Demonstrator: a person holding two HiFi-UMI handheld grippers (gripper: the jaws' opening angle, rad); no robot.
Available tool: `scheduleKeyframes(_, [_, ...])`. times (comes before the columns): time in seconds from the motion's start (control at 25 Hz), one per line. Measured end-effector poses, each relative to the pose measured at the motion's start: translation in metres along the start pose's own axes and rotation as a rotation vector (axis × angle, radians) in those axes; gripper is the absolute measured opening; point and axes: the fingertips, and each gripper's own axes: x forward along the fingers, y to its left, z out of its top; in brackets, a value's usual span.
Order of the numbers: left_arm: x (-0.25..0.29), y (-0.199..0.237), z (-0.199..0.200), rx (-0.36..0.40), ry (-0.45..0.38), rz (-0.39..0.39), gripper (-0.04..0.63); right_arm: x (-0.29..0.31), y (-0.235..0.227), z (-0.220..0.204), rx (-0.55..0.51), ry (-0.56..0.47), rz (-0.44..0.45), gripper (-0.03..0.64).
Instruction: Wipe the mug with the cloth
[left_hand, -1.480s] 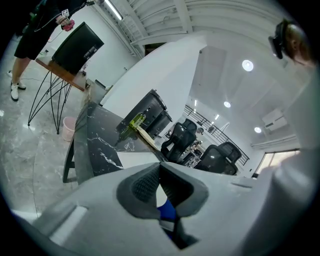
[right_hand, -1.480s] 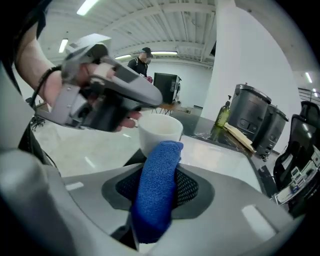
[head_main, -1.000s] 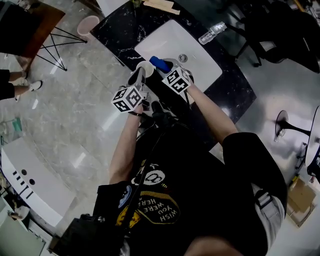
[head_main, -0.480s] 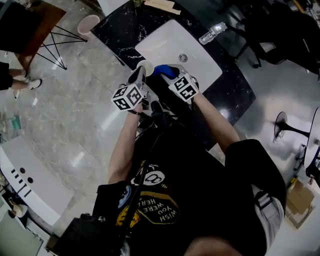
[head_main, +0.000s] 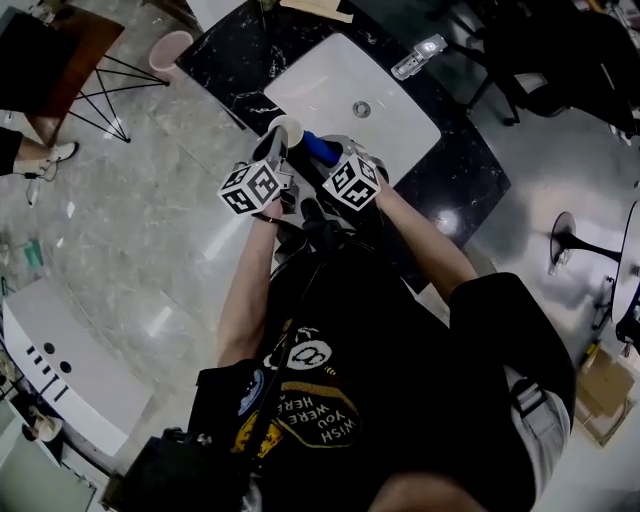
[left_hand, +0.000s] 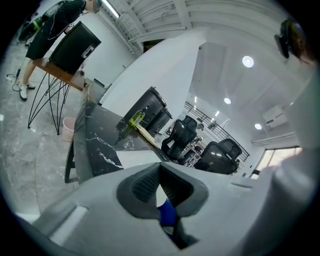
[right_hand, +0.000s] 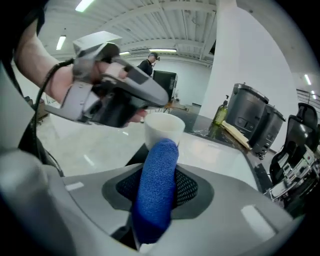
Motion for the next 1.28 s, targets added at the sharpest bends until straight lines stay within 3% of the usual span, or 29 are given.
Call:
scheduleKeyframes(0.08, [0.000, -0.001, -0.005, 0.013, 0.011, 0.001, 0.003, -0.010, 0.018, -0.005, 0.027, -0.011, 0.027, 0.140])
scheduleKeyframes(0.2, [-0.003, -0.006, -0.011, 0.017, 0.035, 0.009, 0.003, -0.024, 0.011, -0.004, 0.148, -0.047, -0.044, 0.140])
scheduleKeyframes(0.32, [-0.012, -0.008, -0.011, 0.030, 0.031, 0.013, 0.003, -0.013, 0.014, -0.021, 0.228, 0.012, -0.041, 0.144])
scheduleKeyframes(0.44, [-0.027, -0.011, -0.014, 0.043, 0.027, 0.017, 0.003, -0.003, 0.029, -0.044, 0.267, 0.069, 0.007, 0.223])
scheduleKeyframes(0.52, [-0.040, -0.017, -0.017, 0.071, 0.031, 0.011, 0.003, -0.018, 0.027, -0.043, 0.302, 0.034, -0.013, 0.265])
scheduleKeyframes(0.72, [-0.083, -0.028, -0.015, 0.180, 0.031, 0.016, 0.003, -0.080, 0.017, -0.019, 0.464, -0.176, -0.087, 0.265])
scheduleKeyframes(0.76, [-0.091, -0.030, -0.015, 0.220, 0.034, 0.022, 0.003, -0.094, 0.014, -0.013, 0.488, -0.224, -0.111, 0.254])
scheduleKeyframes(0.84, [-0.105, -0.035, -0.015, 0.331, 0.050, 0.048, 0.003, -0.120, 0.008, 0.000, 0.490, -0.309, -0.183, 0.119])
scheduleKeyframes(0.92, [-0.114, -0.038, -0.018, 0.451, 0.078, 0.086, 0.003, -0.135, 0.002, 0.005, 0.460, -0.332, -0.257, 0.013])
scheduleKeyframes(1.04, [-0.121, -0.038, -0.027, 0.555, 0.113, 0.111, 0.003, -0.143, -0.002, 0.006, 0.456, -0.318, -0.325, 0.003])
scheduleKeyframes(1.28, [-0.126, -0.044, -0.031, 0.545, 0.093, 0.090, 0.003, -0.146, 0.001, 0.017, 0.505, -0.335, -0.326, 0.002])
